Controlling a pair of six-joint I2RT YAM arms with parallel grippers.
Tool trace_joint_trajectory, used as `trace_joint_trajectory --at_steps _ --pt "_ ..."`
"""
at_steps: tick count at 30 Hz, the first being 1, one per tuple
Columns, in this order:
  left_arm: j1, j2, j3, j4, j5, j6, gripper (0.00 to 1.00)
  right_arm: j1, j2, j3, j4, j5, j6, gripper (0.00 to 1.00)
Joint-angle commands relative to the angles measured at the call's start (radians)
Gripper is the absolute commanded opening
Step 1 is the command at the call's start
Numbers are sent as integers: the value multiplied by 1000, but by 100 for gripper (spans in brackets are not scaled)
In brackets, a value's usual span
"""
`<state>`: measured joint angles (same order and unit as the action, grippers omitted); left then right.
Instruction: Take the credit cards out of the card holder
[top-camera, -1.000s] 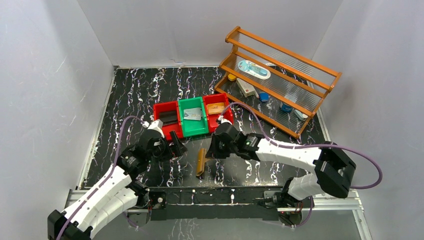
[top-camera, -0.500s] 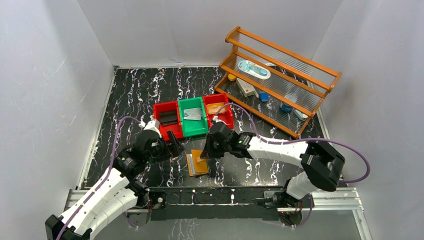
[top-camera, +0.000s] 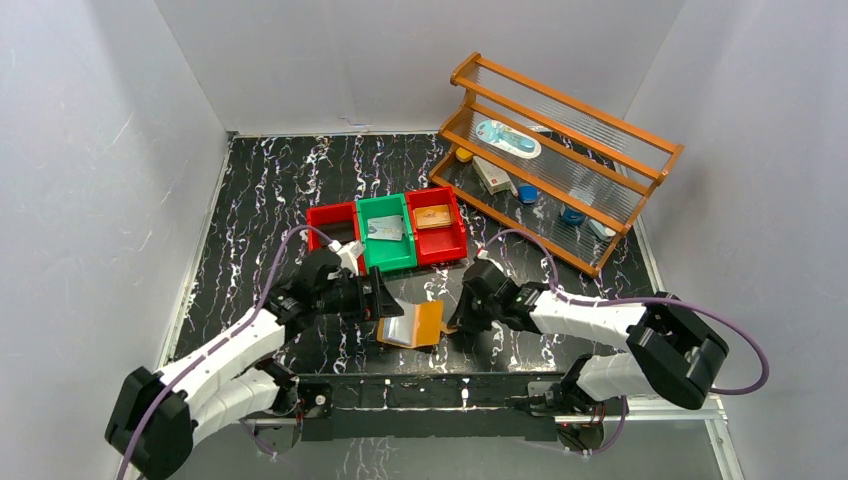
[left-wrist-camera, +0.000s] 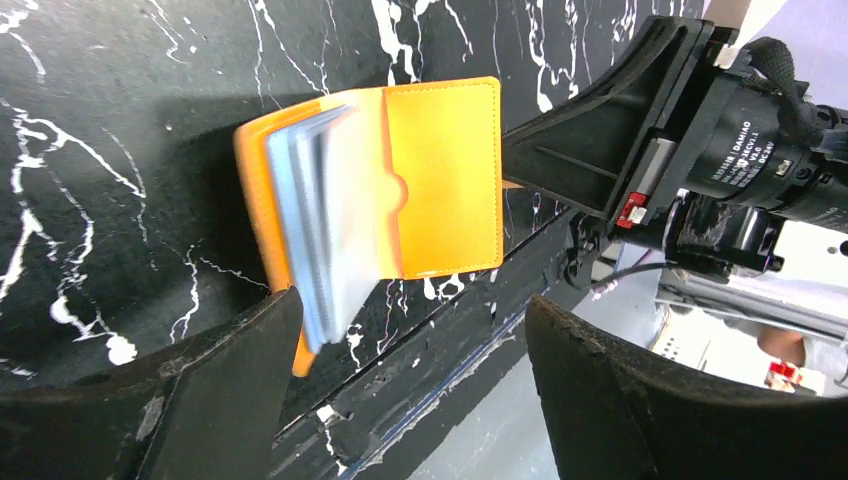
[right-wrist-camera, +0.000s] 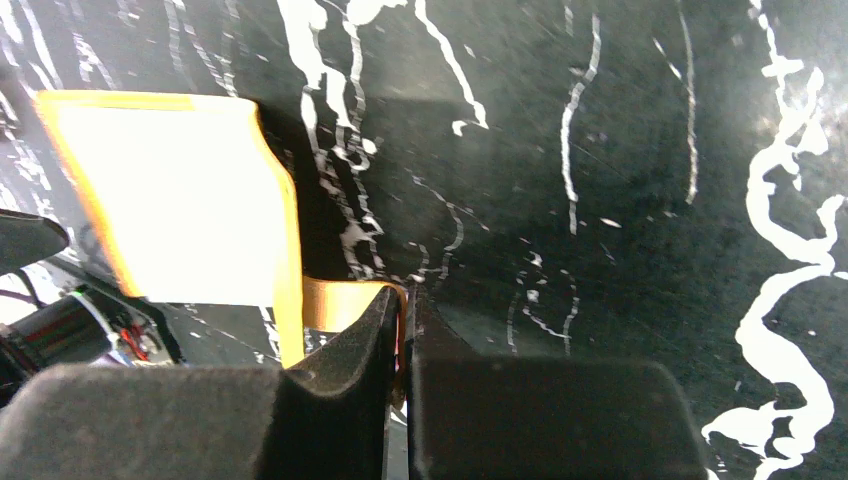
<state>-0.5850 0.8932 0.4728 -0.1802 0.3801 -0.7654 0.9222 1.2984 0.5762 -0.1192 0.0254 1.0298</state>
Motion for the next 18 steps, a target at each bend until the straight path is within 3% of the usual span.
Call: trace_joint_trajectory --at_steps 1,10,18 --pt "-4 94 31 93 150 33 80 -3 3 -38 48 -22 36 3" --pt "-6 146 49 78 157 47 79 -2 7 -84 104 -41 64 3" --pt "-9 17 122 -108 -119 70 83 -2 8 -81 109 -52 59 4"
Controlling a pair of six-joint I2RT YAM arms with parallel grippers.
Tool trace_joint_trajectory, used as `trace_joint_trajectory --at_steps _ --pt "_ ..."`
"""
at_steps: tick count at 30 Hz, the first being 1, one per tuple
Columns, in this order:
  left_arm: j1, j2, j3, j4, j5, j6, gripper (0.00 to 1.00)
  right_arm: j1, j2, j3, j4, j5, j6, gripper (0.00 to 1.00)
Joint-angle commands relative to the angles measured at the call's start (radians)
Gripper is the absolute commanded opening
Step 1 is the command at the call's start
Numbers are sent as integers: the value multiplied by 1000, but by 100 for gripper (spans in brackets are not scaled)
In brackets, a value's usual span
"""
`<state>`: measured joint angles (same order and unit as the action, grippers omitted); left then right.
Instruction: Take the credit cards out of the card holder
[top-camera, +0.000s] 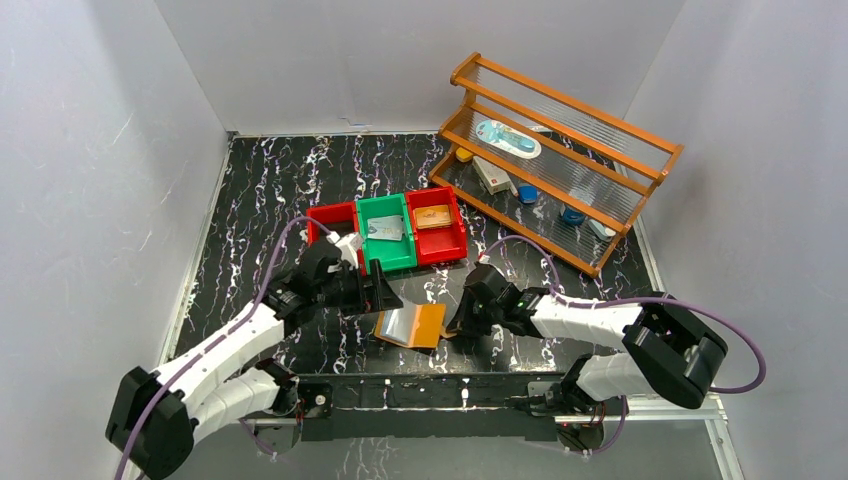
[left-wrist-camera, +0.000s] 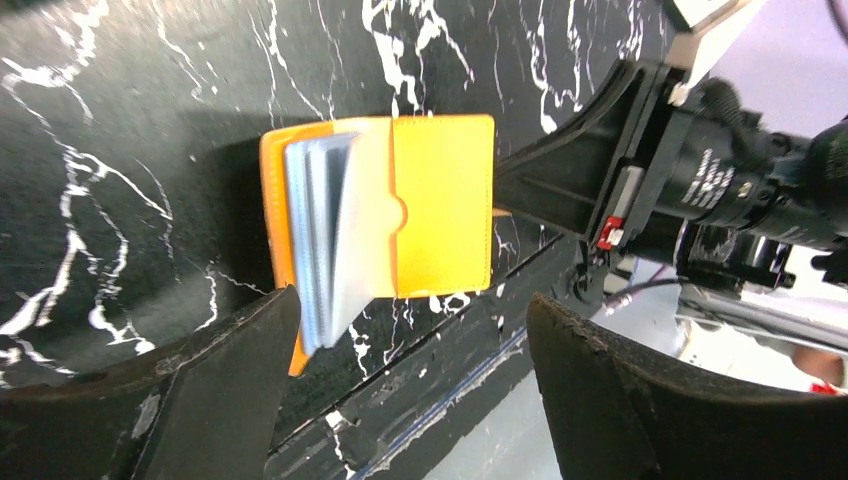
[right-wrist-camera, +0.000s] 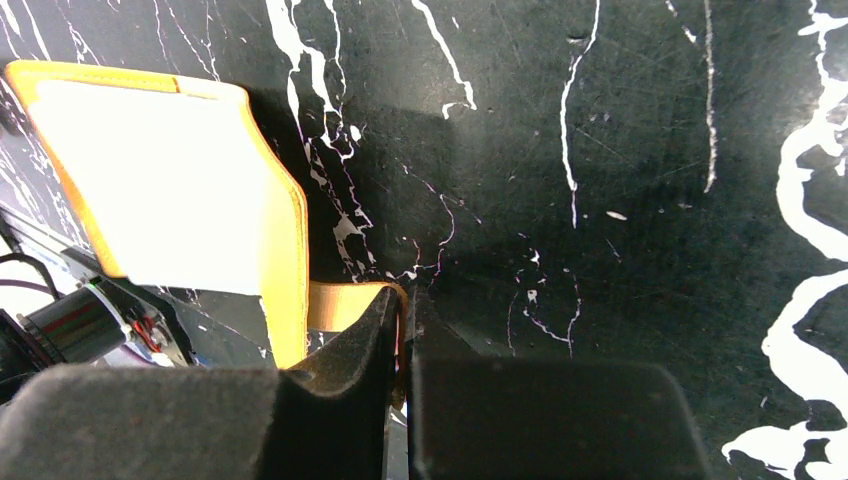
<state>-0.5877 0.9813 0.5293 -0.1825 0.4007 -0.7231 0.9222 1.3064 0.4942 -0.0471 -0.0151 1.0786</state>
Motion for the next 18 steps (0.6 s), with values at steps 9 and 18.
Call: trace_joint_trajectory --at_steps 9,18 --pt "-10 6 10 0 -3 37 83 -2 24 -2 34 4 16 4" --pt "-24 71 -32 116 35 31 81 -2 69 -5 60 -12 19 4"
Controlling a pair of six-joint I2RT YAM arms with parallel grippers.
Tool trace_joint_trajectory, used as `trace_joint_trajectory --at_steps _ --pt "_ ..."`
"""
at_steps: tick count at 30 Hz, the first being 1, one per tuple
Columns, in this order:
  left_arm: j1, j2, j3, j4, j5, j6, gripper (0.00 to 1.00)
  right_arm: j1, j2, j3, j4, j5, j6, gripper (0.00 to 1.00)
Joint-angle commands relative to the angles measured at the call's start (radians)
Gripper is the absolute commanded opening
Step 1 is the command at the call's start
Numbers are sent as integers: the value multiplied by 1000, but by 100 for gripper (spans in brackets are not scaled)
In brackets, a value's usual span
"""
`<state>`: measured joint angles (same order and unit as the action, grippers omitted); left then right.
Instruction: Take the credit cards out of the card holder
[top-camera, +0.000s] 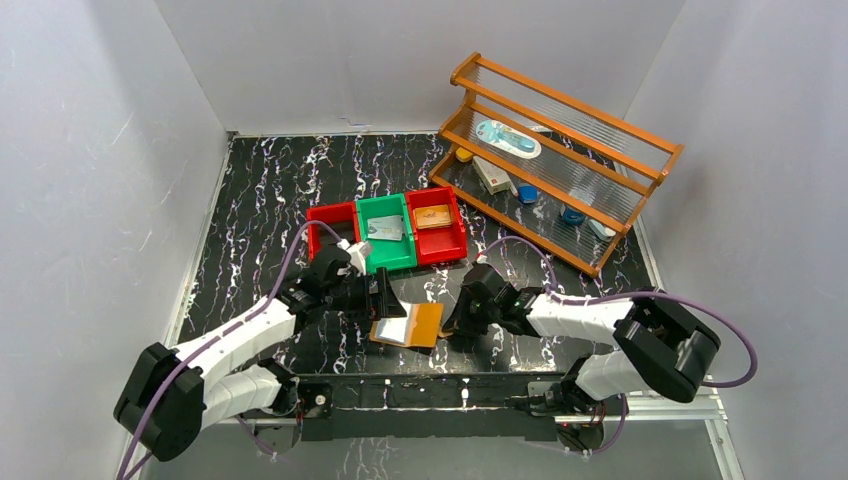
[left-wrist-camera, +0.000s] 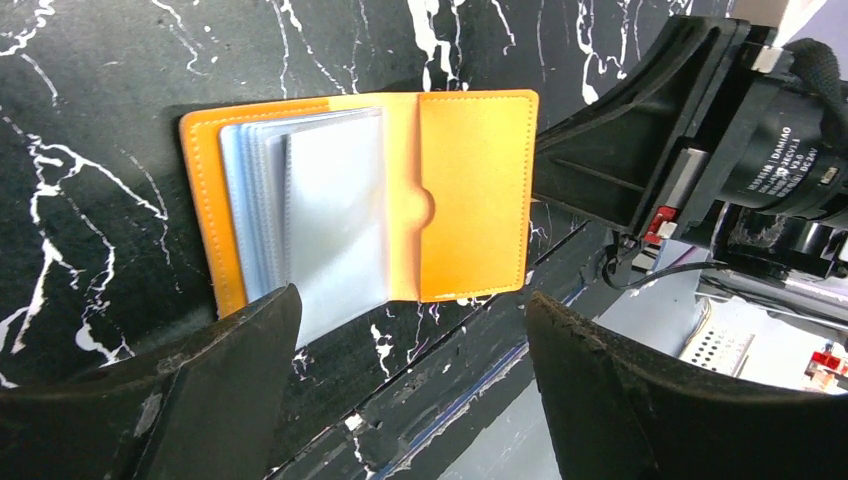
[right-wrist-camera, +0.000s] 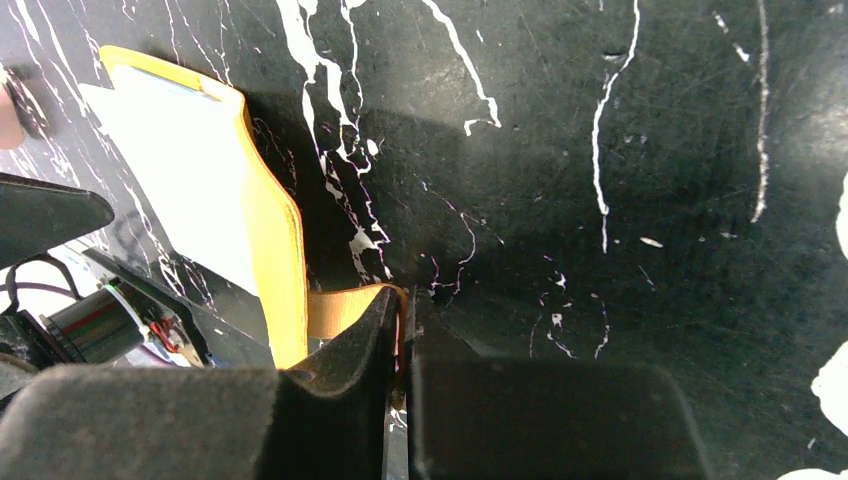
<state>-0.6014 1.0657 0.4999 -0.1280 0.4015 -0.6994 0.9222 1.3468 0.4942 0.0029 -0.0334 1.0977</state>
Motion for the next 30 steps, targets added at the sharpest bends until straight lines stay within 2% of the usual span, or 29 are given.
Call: trace_joint_trajectory --at_steps 1,9,15,30 --pt "-9 -9 -4 62 31 8 81 -2 30 -5 13 4 2 4" --pt "-24 92 -21 58 -35 22 81 -2 46 -9 27 0 6 4" --pt "-50 86 -10 54 -106 17 81 -2 54 -13 32 -6 8 4" --pt "-109 202 43 71 -21 21 80 -2 73 -19 57 -20 12 4"
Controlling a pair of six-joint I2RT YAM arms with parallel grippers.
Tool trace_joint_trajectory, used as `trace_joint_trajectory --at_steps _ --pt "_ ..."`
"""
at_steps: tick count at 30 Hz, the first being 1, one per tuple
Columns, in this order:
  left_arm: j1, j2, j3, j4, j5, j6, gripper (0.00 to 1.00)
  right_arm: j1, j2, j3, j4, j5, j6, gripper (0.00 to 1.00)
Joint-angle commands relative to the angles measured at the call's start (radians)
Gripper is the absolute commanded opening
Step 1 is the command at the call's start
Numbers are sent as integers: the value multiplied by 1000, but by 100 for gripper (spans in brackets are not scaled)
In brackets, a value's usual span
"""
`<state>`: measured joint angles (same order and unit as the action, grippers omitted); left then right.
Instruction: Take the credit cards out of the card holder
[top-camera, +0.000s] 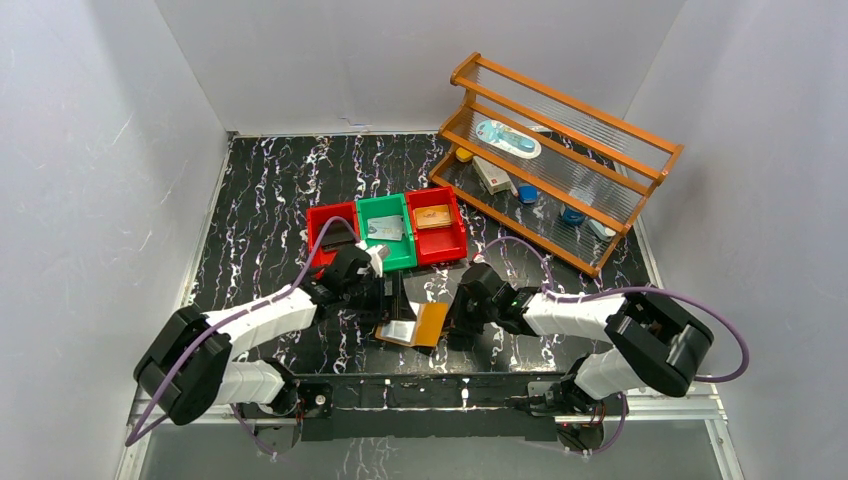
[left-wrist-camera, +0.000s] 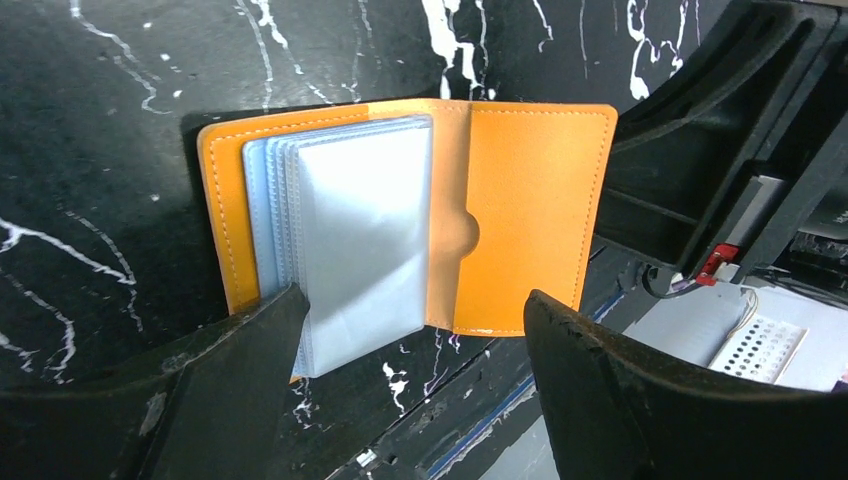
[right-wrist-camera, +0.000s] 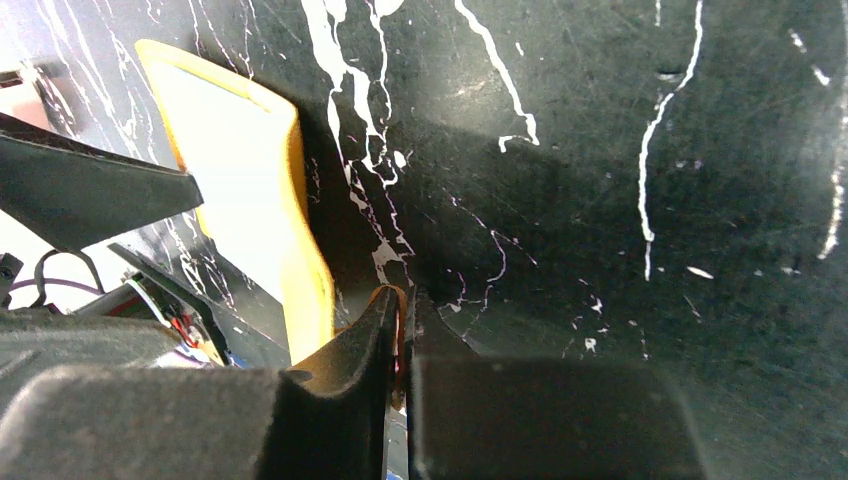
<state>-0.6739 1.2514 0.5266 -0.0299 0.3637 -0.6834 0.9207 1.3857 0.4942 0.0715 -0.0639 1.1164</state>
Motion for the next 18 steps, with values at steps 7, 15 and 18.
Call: trace_joint_trajectory --at_steps 7,15,18 --pt "-48 -31 25 -15 26 -19 79 -1 18 -7 -43 10 -11 7" --pt "-48 -31 19 -46 -11 -14 79 0 -169 60 -265 127 -40 34" --pt "-49 -25 25 -44 -8 -13 79 0 -254 82 -280 129 -62 43"
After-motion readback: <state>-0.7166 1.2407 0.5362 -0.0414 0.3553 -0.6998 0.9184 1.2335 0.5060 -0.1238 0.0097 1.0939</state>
